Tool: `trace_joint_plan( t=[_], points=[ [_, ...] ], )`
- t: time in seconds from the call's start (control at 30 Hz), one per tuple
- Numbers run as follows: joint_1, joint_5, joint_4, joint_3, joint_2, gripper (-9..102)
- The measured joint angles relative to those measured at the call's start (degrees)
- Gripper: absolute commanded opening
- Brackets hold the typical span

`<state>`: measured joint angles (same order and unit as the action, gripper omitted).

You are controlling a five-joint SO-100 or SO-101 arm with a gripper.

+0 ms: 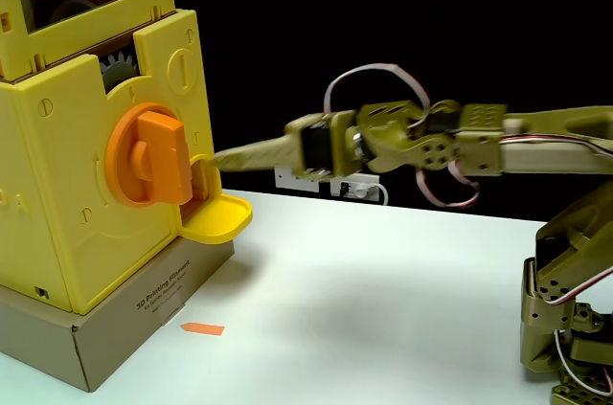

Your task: Turn the button of vending machine.

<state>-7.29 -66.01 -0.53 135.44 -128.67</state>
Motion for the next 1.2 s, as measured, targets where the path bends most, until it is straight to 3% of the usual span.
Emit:
trace_joint_plan(
  t=[0.37, 0.63, 1.2],
  points=[
    [-2.4, -6.4, 12.5, -5.0, 16.3, 42],
    [-3.2, -7.9, 19.8, -11.0, 25.0, 33],
    [-2.9, -8.1, 23.1, -17.4, 34.2, 24]
  ],
)
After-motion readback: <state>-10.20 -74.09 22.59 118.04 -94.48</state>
